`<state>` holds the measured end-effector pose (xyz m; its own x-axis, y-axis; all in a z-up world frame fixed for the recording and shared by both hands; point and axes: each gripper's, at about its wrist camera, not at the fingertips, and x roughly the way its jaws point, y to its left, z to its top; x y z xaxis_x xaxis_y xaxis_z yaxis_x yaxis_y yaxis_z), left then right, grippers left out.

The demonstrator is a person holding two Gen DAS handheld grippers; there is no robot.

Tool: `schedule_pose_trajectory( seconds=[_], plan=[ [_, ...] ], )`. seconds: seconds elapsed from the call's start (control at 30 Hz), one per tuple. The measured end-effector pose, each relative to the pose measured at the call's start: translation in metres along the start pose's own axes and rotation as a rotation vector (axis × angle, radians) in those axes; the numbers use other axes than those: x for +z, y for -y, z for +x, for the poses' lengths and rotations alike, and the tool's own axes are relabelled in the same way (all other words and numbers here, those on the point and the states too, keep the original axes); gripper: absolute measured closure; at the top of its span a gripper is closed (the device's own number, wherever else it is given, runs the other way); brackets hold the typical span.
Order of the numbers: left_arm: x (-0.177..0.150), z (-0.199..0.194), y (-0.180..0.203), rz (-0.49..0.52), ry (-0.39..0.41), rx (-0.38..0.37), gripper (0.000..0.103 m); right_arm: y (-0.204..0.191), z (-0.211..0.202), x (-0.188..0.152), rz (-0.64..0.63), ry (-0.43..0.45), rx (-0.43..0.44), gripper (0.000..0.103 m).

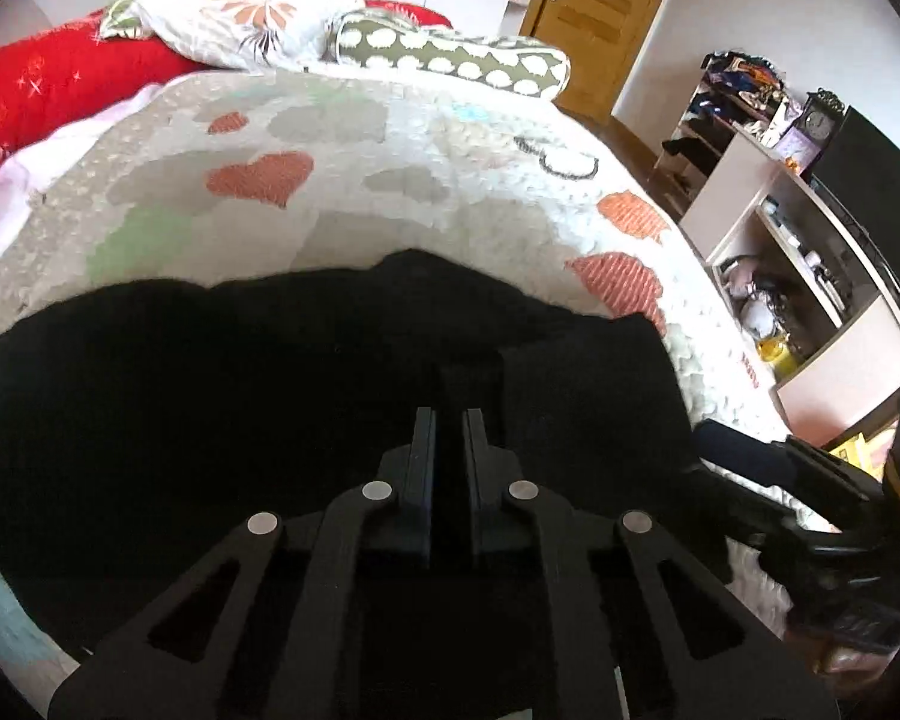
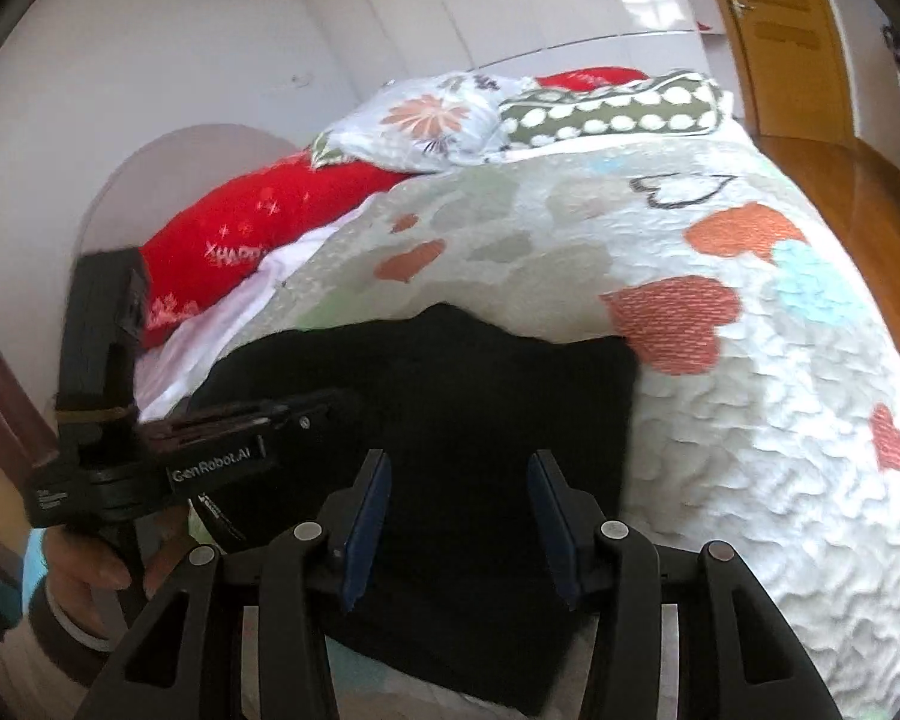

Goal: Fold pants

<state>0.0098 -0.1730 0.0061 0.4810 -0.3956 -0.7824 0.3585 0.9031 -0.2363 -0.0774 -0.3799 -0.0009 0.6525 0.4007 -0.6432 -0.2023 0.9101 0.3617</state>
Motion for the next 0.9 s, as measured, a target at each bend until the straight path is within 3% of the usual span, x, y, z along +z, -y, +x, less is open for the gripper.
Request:
schedule_pose_trajectory(
  seconds=[0.17, 0.3, 0.33, 0.37, 0.4, 0.5, 0.6, 0.77, 0.9],
  plan=[
    [-0.011, 0.011, -0.003, -0.039, -0.025, -0.012, 0.096, 0.000, 0.034, -0.009, 0.015, -0.077, -0.019, 0.057],
    [-0.013, 0.004, -0.006, -0.072, -0.034, -0.039, 0.096, -0.005, 0.031, -0.012, -0.028, -0.087, -0.043, 0.057],
    [-0.014, 0.003, -0.005, -0.071, -0.036, -0.039, 0.093, -0.005, 0.028, -0.011, -0.027, -0.081, -0.044, 0.057],
    [-0.015, 0.001, -0.004, -0.068, -0.036, -0.043, 0.084, -0.003, 0.023, -0.010, -0.021, -0.070, -0.050, 0.057],
    [-0.016, 0.000, -0.003, -0.067, -0.037, -0.052, 0.067, 0.000, 0.018, -0.009, -0.014, -0.056, -0.057, 0.057],
    [-0.019, -0.009, -0.004, -0.084, -0.003, -0.097, 0.047, 0.011, 0.010, -0.010, 0.016, -0.047, -0.068, 0.057],
    [-0.021, -0.008, -0.004, -0.097, -0.014, -0.126, 0.037, 0.021, 0.006, -0.013, 0.039, -0.048, -0.080, 0.057],
    [-0.022, -0.006, 0.003, -0.096, -0.024, -0.155, 0.037, 0.030, 0.000, -0.013, 0.073, -0.038, -0.082, 0.057],
    [-0.020, -0.002, 0.008, -0.086, -0.032, -0.157, 0.031, 0.032, -0.003, -0.013, 0.070, -0.037, -0.081, 0.057]
  ],
)
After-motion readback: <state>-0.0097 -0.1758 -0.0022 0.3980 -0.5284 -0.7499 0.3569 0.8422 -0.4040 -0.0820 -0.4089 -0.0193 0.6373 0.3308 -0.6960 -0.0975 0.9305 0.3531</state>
